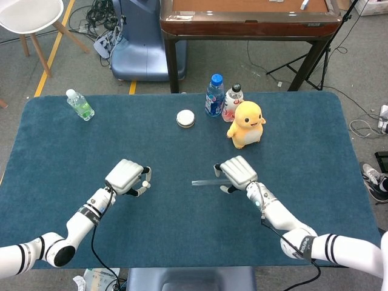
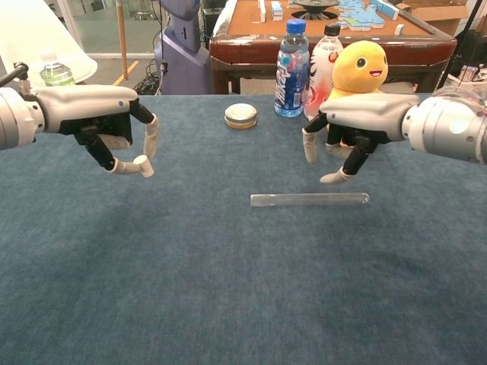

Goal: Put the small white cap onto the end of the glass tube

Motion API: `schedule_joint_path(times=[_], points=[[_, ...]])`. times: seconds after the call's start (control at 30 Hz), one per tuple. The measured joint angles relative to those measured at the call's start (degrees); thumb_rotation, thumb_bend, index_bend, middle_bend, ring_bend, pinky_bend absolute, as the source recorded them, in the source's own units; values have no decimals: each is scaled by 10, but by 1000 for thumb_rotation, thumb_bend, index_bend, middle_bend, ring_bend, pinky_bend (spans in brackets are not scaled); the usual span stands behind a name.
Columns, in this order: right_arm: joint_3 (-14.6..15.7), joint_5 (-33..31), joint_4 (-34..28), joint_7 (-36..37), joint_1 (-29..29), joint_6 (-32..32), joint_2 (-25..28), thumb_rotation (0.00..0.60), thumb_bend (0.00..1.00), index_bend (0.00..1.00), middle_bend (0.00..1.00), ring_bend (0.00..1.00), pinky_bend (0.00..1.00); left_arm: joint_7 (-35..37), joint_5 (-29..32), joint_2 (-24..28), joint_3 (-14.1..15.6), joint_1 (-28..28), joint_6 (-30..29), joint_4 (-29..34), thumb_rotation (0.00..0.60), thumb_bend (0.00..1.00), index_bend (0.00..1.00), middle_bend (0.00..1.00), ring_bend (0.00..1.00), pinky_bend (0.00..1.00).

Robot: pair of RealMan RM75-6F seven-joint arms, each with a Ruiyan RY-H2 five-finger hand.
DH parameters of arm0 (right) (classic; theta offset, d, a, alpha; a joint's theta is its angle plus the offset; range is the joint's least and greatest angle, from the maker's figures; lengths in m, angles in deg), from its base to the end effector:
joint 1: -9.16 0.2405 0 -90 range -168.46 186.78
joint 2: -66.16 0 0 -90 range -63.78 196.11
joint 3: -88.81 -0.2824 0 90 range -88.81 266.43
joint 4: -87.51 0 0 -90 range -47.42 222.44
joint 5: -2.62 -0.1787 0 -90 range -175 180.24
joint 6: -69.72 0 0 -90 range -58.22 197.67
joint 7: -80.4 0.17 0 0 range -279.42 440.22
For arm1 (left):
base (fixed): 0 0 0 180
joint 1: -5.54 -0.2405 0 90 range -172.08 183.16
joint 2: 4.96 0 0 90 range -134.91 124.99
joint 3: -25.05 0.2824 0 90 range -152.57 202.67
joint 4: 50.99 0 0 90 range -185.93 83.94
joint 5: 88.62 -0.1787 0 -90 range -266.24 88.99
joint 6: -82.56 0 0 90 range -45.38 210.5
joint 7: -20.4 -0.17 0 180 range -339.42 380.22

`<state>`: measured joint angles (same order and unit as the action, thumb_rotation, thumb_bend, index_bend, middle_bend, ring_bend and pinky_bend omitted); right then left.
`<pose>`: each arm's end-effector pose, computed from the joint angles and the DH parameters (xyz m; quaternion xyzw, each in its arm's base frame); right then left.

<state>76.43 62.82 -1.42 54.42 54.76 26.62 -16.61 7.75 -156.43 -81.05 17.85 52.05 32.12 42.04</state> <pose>-0.1475 -0.3838 0.0131 0.8020 -0.3494 0.3060 0.3755 -0.1429 0.3782 0.0529 -0.7847 -0.3516 -0.3595 0.3626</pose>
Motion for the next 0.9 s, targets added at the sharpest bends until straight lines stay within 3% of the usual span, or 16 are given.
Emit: schedule_joint_path(times=[0.5, 0.9], points=[[24, -105, 100, -56, 57, 2, -83, 600, 268, 484, 884, 999, 1000, 12, -9, -11, 3, 0, 6, -10, 600, 328, 526, 1000, 1000, 1000], [43, -149, 144, -69, 85, 12, -115, 600, 268, 498, 881, 999, 1000, 23, -14, -15, 6, -3, 8, -19, 600, 328, 525, 1000, 1000, 1000]])
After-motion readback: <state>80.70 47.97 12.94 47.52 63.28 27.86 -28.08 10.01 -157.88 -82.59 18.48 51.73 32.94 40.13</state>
